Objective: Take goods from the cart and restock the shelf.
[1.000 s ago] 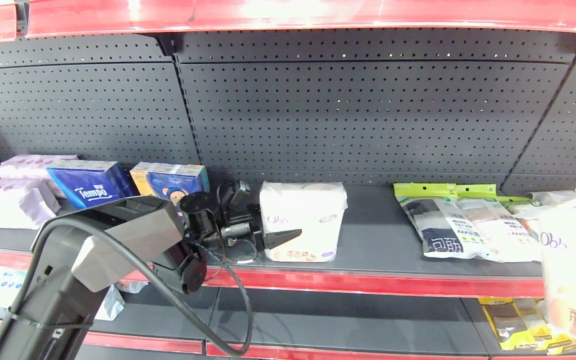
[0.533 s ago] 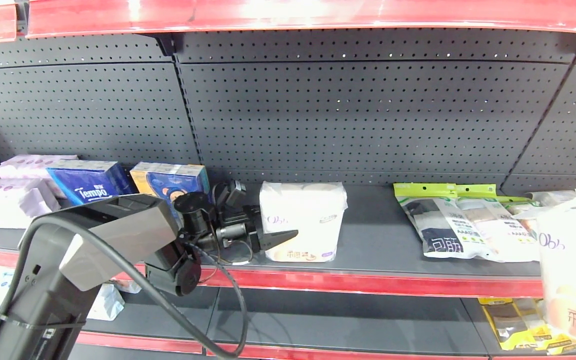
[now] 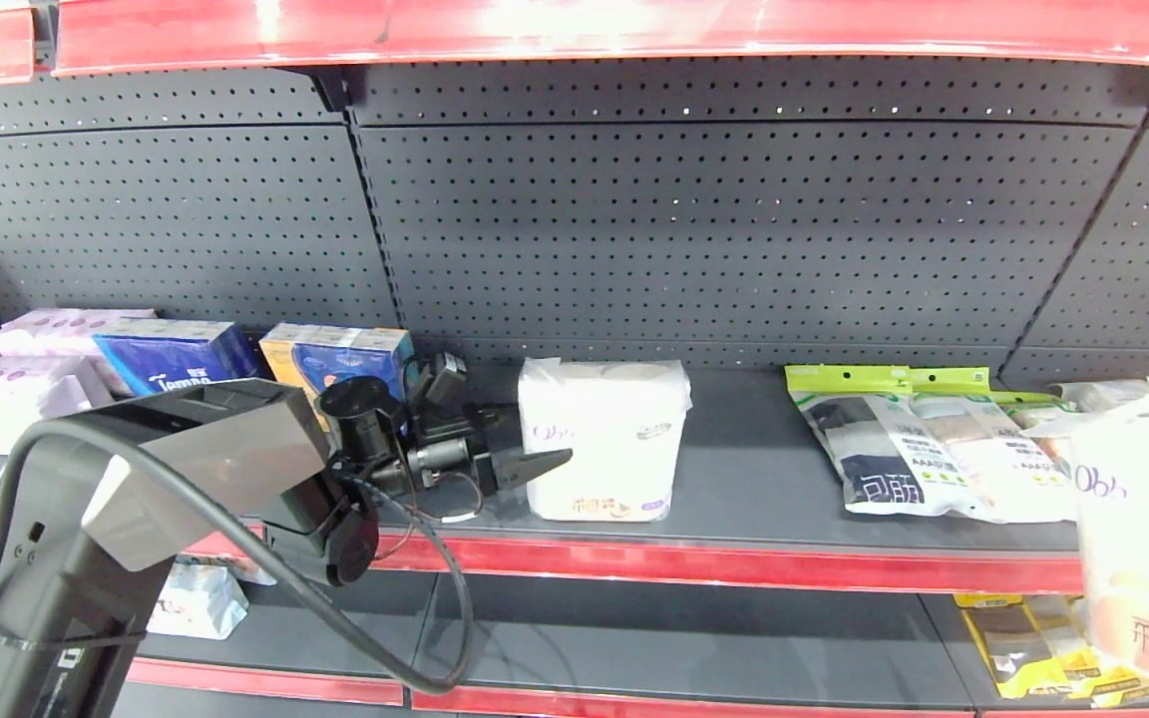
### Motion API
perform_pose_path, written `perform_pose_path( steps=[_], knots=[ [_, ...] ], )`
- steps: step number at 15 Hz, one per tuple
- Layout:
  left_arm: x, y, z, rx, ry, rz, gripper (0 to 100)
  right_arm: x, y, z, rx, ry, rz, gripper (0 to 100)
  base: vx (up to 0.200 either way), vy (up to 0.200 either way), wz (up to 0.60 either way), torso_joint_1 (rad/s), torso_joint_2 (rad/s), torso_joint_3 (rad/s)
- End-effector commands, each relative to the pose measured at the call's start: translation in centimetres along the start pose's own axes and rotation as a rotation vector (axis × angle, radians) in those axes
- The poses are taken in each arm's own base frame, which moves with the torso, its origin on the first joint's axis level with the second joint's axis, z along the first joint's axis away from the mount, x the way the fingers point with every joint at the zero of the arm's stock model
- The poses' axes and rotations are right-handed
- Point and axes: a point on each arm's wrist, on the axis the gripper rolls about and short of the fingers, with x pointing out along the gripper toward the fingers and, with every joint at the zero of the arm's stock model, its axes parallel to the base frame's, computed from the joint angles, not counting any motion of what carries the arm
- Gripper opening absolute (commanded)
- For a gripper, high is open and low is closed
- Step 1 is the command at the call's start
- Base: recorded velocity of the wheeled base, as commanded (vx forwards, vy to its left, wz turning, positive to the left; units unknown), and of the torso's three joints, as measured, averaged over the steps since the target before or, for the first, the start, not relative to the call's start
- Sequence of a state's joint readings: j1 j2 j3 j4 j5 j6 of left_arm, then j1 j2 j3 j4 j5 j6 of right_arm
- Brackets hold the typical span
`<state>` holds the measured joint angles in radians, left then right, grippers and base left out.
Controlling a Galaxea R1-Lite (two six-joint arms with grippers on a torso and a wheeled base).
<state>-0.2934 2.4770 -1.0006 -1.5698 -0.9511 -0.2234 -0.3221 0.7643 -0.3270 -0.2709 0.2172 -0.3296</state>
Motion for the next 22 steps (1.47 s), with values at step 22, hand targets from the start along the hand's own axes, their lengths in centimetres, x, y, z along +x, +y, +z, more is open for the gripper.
perform_pose_path(
  steps=[22],
  knots=[
    [-10.2,-3.2,2.9,-0.064,0.055,0.151,100,0.9,-0.1,-0.2,0.010,0.036,0.018,0,0.000,0.000,0.00,0.000,0.00,0.000]
  ],
)
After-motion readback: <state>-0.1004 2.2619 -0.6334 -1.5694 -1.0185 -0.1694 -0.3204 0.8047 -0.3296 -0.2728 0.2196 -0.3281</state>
